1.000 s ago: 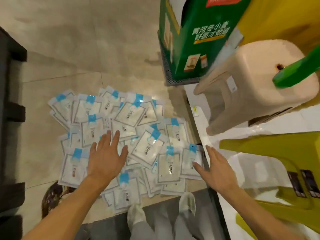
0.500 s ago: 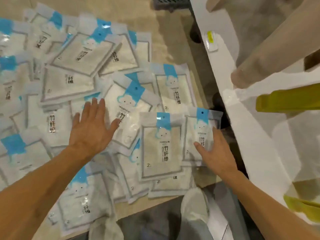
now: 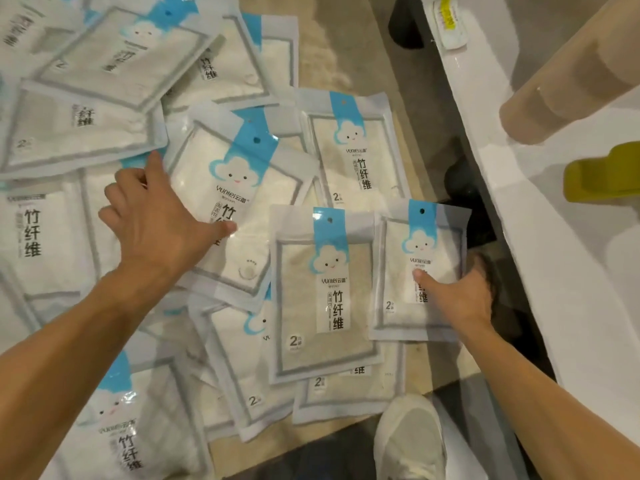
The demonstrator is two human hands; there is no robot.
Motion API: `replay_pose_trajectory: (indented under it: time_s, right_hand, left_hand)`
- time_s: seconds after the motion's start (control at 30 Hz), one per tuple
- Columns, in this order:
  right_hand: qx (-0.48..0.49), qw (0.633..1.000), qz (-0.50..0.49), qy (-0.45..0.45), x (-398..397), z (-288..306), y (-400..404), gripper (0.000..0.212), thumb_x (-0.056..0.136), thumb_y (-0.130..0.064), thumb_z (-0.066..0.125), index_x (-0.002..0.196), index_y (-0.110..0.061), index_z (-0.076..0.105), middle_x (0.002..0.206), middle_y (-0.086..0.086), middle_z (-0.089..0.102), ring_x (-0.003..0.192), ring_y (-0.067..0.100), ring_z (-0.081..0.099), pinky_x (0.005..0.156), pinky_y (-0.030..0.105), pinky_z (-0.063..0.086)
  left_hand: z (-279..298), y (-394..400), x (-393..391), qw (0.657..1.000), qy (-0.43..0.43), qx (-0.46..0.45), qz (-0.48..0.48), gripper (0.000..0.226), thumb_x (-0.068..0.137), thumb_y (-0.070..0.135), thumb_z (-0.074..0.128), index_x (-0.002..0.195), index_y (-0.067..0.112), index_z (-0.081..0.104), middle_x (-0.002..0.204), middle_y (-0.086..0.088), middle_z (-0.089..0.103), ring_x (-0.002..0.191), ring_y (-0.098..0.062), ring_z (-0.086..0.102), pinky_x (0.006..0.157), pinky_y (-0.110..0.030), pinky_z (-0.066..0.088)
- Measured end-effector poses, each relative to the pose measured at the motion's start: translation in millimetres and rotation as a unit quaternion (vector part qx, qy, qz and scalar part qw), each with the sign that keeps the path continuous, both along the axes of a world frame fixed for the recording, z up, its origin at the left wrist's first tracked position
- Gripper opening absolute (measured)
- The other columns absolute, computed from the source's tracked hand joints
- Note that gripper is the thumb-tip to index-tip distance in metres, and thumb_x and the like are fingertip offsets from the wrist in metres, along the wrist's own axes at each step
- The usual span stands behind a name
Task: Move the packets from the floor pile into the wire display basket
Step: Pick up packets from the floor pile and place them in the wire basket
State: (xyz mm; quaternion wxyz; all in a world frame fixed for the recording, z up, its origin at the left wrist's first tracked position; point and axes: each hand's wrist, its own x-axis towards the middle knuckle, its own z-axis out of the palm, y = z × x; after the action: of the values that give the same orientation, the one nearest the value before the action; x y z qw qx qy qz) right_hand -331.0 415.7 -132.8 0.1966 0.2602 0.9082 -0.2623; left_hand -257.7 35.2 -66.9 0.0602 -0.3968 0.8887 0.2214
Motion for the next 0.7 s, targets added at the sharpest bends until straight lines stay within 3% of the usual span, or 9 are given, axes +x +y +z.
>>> replay_pose_trajectory:
  time_s: [0.1, 0.17, 0.23, 0.3, 0.47, 0.6, 0.7]
  right_hand:
    - [-0.021, 0.999, -0.028, -0.013, -4.2, 1.8, -0.5, 0.11, 0.068, -0.041, 0.095, 0.154, -0.008, 0.034, 0.152, 0.015, 0.049, 0.143, 0.035, 0.044, 0.117, 0.052, 0.039]
    - [-0.049, 0.997, -0.051, -0.036, -7.8, 3.8, -1.2, 0.082, 0.064, -0.033, 0.098, 0.127, -0.009, 0.05, 0.129, 0.011, 0.064, 0.124, 0.03, 0.06, 0.105, 0.05, 0.05]
    - [-0.093, 0.992, -0.07, -0.052, -9.2, 5.0, -0.6, 0.069, 0.063, -0.023, 0.099, 0.115, -0.007, 0.056, 0.115, 0.007, 0.07, 0.105, 0.024, 0.067, 0.093, 0.044, 0.057]
    - [-0.152, 0.982, -0.098, -0.054, -6.3, 5.7, 1.6, 0.06, 0.067, -0.013, 0.096, 0.117, -0.008, 0.064, 0.112, 0.007, 0.074, 0.098, 0.024, 0.072, 0.088, 0.044, 0.06]
    - [-0.296, 0.944, -0.137, -0.057, 5.0, 26.5, 3.9, 0.05, 0.083, -0.001, 0.08, 0.127, -0.02, 0.065, 0.112, 0.003, 0.077, 0.1, 0.025, 0.075, 0.085, 0.046, 0.061]
    - [-0.366, 0.92, -0.12, -0.078, 9.6, 53.6, 2.3, 0.051, 0.088, 0.002, 0.073, 0.133, -0.02, 0.063, 0.118, 0.004, 0.077, 0.104, 0.027, 0.075, 0.09, 0.051, 0.06]
    - [-0.378, 0.915, -0.111, -0.08, 12.0, 76.8, -5.7, 0.05, 0.087, 0.003, 0.074, 0.132, -0.016, 0.063, 0.117, 0.006, 0.077, 0.105, 0.027, 0.075, 0.087, 0.05, 0.061]
  left_hand:
    - [8.6, -7.8, 0.9, 0.995, 0.003, 0.078, 0.054, 0.109, 0.062, 0.037, 0.095, 0.15, 0.012, 0.035, 0.138, -0.016, 0.043, 0.13, -0.035, 0.043, 0.107, -0.049, 0.039]
    - [17.7, -16.0, 4.4, 0.986, 0.026, 0.135, 0.092, 0.081, 0.07, 0.022, 0.091, 0.138, 0.011, 0.048, 0.122, -0.007, 0.057, 0.105, -0.028, 0.059, 0.081, -0.039, 0.051]
    - [26.6, -23.6, 8.6, 0.973, 0.045, 0.195, 0.113, 0.053, 0.075, 0.011, 0.086, 0.122, 0.012, 0.061, 0.104, -0.005, 0.067, 0.079, -0.019, 0.063, 0.062, -0.029, 0.046]
    - [32.2, -27.4, 13.9, 0.956, 0.06, 0.26, 0.12, 0.035, 0.079, 0.006, 0.083, 0.11, 0.012, 0.068, 0.092, -0.001, 0.071, 0.073, -0.016, 0.065, 0.059, -0.027, 0.045]
    - [43.0, -26.2, 34.2, 0.908, 0.091, 0.38, 0.154, 0.028, 0.087, 0.002, 0.074, 0.105, 0.022, 0.067, 0.081, 0.009, 0.078, 0.072, -0.012, 0.075, 0.069, -0.034, 0.055]
    - [50.2, -24.4, 53.2, 0.883, 0.126, 0.416, 0.174, 0.032, 0.087, -0.004, 0.071, 0.102, 0.024, 0.065, 0.084, 0.012, 0.078, 0.076, -0.008, 0.076, 0.056, -0.024, 0.059]
    - [64.5, -24.3, 63.8, 0.88, 0.14, 0.415, 0.185, 0.038, 0.086, -0.006, 0.071, 0.109, 0.024, 0.064, 0.085, 0.014, 0.078, 0.075, -0.005, 0.075, 0.055, -0.019, 0.057]
